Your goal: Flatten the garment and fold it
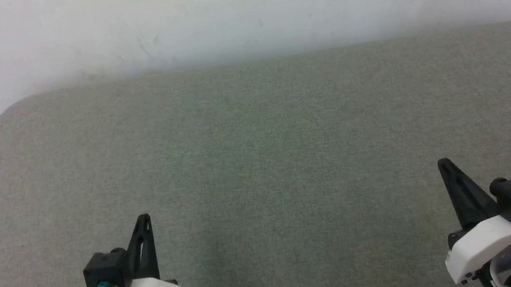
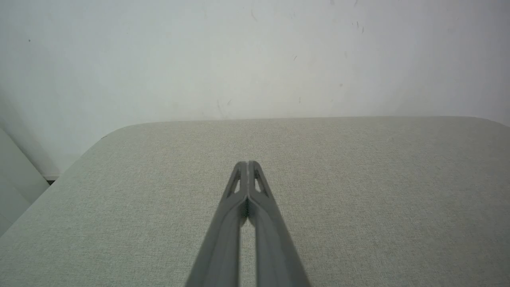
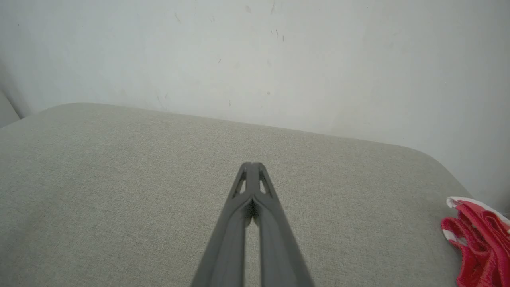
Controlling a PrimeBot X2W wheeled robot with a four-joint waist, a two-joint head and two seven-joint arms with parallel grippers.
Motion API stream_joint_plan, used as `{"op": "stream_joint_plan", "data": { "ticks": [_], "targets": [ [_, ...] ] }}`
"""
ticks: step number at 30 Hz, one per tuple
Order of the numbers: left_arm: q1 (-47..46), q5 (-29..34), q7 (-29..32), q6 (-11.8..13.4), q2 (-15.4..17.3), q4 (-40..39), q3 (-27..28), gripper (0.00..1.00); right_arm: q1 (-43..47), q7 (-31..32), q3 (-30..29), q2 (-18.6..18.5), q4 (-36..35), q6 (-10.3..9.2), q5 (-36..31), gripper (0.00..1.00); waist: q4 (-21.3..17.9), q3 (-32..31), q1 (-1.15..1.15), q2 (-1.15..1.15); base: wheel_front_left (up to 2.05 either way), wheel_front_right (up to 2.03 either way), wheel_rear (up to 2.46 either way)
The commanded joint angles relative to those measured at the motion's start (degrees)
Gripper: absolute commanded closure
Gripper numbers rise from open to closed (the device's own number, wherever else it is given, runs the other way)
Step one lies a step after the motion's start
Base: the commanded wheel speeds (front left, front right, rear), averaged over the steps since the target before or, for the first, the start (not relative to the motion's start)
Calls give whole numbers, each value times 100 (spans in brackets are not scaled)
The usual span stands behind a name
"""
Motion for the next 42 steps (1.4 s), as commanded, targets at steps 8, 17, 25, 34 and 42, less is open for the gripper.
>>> {"op": "stream_joint_plan", "data": {
  "ticks": [8, 17, 25, 34, 42],
  "targets": [
    [-62, 147, 120, 39, -7, -122, 54, 100, -123, 113, 59, 20, -61, -11, -106, 100, -32, 29, 0, 0, 0, 0, 0],
    [-64, 179, 162, 46, -7, -153, 65, 100, -140, 150, 75, 20, -70, -11, -127, 100, -44, 40, 0, 0, 0, 0, 0],
    [-64, 179, 162, 46, -7, -153, 65, 100, -140, 150, 75, 20, -70, -11, -127, 100, -44, 40, 0, 0, 0, 0, 0],
    [-64, 179, 162, 46, -7, -153, 65, 100, -140, 150, 75, 20, -70, -11, -127, 100, -44, 40, 0, 0, 0, 0, 0],
    [-64, 179, 162, 46, -7, -153, 65, 100, -140, 150, 75, 20, -70, -11, -127, 100, -44, 40, 0, 0, 0, 0, 0]
  ]
}}
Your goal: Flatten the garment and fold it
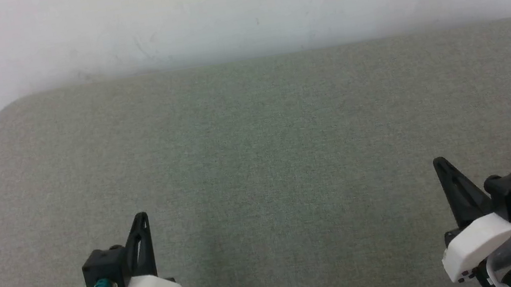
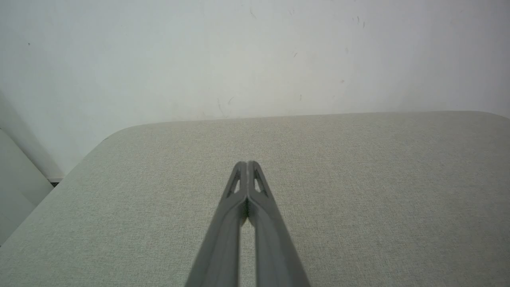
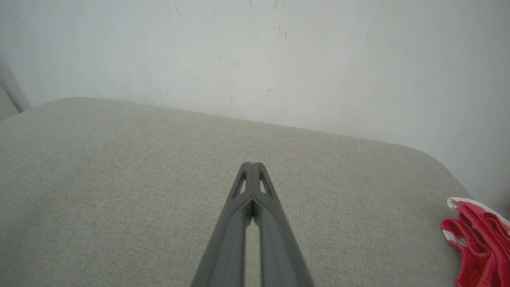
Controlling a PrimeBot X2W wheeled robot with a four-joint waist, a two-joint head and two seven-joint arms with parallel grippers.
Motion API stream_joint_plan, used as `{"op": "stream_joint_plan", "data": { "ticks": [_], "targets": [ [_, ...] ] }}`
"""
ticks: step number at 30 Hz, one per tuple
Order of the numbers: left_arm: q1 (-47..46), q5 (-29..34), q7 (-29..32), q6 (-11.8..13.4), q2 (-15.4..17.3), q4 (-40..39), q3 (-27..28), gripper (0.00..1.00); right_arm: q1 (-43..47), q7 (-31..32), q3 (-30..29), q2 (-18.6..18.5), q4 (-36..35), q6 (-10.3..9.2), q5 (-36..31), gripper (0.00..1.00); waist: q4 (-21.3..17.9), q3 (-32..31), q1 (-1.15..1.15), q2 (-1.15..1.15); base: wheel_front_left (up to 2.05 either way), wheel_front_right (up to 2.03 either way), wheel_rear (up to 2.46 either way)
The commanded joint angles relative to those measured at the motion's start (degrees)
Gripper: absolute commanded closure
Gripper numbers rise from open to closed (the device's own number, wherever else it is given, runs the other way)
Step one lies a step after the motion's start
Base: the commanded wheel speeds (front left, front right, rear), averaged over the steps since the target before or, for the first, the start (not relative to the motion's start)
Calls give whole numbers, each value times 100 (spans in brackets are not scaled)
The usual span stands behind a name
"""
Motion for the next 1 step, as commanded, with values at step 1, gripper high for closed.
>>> {"op": "stream_joint_plan", "data": {
  "ticks": [1],
  "targets": [
    [-56, 37, 2, 38, -7, -30, 27, 100, -87, 3, 2, 20, -37, -11, -42, 100, 0, 0, 0, 0, 0, 0, 0]
  ]
}}
